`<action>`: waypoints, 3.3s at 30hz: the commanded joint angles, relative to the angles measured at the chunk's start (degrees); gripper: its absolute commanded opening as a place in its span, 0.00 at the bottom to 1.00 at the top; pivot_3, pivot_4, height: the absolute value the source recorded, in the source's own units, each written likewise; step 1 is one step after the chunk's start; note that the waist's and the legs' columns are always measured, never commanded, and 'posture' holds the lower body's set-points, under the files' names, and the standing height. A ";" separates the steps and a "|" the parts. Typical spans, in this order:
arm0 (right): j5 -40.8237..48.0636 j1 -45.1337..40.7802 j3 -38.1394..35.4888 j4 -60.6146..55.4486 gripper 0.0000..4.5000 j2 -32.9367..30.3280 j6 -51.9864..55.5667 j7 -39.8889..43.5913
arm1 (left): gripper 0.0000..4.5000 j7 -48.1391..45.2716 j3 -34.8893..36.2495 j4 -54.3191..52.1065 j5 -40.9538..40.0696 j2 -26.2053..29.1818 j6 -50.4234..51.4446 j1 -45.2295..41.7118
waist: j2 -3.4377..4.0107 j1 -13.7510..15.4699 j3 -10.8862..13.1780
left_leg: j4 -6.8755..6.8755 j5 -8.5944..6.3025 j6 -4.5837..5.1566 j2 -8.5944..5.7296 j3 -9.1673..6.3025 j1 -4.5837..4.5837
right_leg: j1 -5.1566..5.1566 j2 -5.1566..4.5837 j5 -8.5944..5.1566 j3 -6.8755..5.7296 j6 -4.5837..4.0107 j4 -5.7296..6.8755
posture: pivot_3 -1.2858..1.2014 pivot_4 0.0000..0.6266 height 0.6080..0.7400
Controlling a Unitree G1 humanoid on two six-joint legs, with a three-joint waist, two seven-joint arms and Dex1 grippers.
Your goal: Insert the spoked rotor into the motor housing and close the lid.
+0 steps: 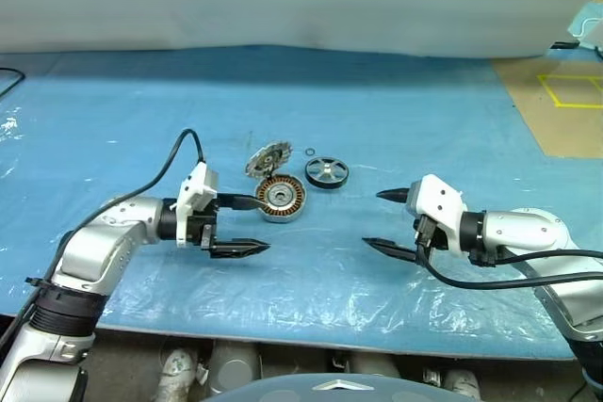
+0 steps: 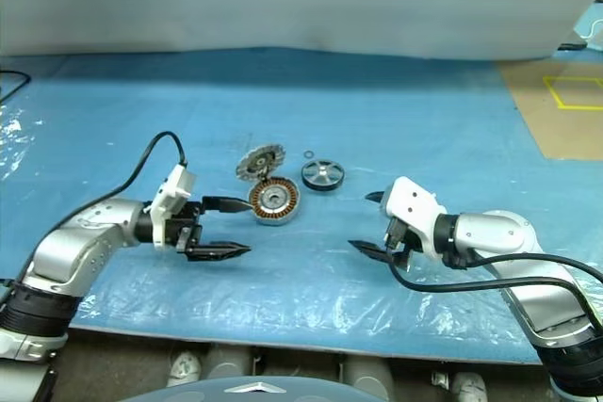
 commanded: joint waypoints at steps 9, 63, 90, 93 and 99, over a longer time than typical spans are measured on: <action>-1.93 -0.21 -0.87 1.08 1.00 0.29 -3.51 -1.22 | 1.00 0.12 -0.97 4.33 4.74 -0.55 -5.68 -2.14 | 0.00 0.01 0.00 | 0.05 -0.02 0.03 0.00 0.03 0.00 | 0.01 -0.02 0.00 0.01 0.00 0.03 | 0.52 0.24 1.00; -7.29 6.15 -0.69 -4.75 1.00 5.76 0.32 -13.59 | 1.00 -7.91 -23.37 17.89 35.58 -2.52 -16.56 -28.36 | 0.04 1.12 -0.02 | 0.14 0.02 -0.03 -0.01 0.02 -0.02 | 0.01 -0.05 0.02 0.01 -0.02 0.14 | 0.52 0.24 1.00; -9.73 7.40 0.37 -3.77 1.00 6.72 -0.86 -13.77 | 1.00 -7.00 -22.42 17.62 34.92 -5.86 -15.63 -29.97 | 0.12 1.41 -0.07 | 0.15 0.02 -0.03 -0.01 0.01 -0.02 | 0.03 -0.06 0.02 0.00 -0.01 0.13 | 0.52 0.24 1.00; -9.92 7.48 0.38 -3.77 1.00 6.78 -0.88 -13.80 | 1.00 -6.59 -23.51 20.49 36.57 -6.00 -18.02 -30.12 | 0.12 1.37 -0.07 | 0.15 0.02 -0.03 -0.02 0.01 -0.02 | 0.03 -0.06 0.02 0.00 -0.01 0.13 | 0.52 0.24 1.00; -9.96 8.18 -0.03 -4.44 1.00 6.66 -0.58 -13.83 | 1.00 -5.37 -25.27 21.40 38.80 -7.38 -20.20 -28.43 | 0.12 1.38 -0.07 | 0.14 0.02 -0.03 -0.02 0.01 -0.03 | 0.03 -0.06 0.02 0.01 -0.01 0.11 | 0.52 0.24 1.00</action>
